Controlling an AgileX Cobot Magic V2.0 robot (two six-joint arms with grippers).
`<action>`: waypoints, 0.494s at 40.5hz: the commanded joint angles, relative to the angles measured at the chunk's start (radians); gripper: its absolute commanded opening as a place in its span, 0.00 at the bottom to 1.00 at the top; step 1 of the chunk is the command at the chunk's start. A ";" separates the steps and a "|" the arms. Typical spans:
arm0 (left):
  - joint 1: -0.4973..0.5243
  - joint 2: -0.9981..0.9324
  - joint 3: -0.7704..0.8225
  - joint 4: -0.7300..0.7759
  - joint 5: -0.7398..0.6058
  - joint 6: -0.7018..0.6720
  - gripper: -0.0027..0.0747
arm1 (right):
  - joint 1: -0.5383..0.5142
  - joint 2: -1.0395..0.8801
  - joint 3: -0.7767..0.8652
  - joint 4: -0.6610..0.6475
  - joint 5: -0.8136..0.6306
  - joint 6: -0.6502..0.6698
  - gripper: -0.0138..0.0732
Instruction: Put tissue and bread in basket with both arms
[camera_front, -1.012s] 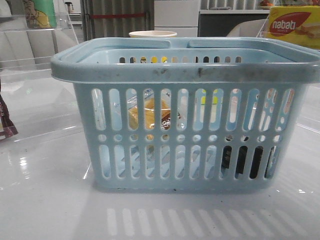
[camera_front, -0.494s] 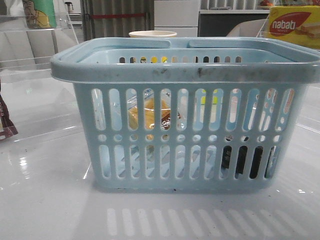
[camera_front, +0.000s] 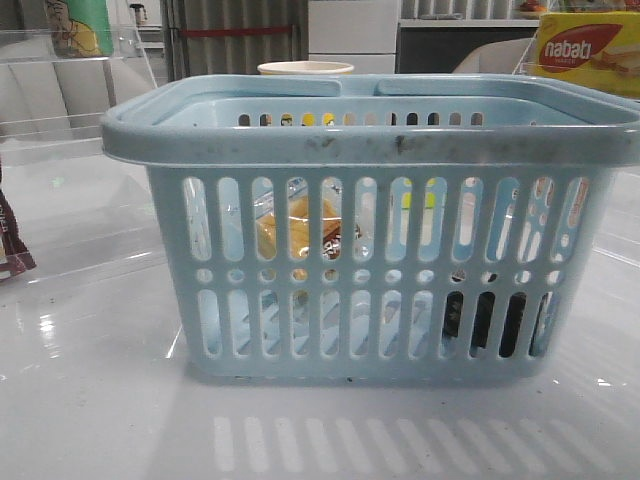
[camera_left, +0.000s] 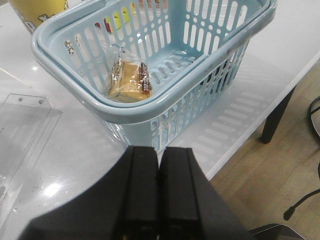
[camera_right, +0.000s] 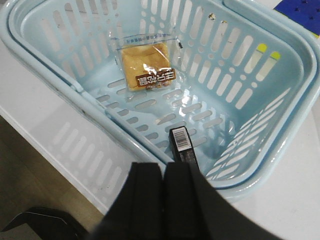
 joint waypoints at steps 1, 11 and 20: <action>-0.006 0.000 -0.028 -0.026 -0.079 -0.003 0.15 | 0.000 -0.006 -0.028 -0.003 -0.065 -0.007 0.22; 0.066 -0.129 0.067 0.016 -0.188 0.004 0.15 | 0.000 -0.006 -0.028 -0.003 -0.065 -0.007 0.22; 0.372 -0.399 0.343 -0.002 -0.500 0.004 0.15 | 0.000 -0.006 -0.028 -0.003 -0.065 -0.007 0.22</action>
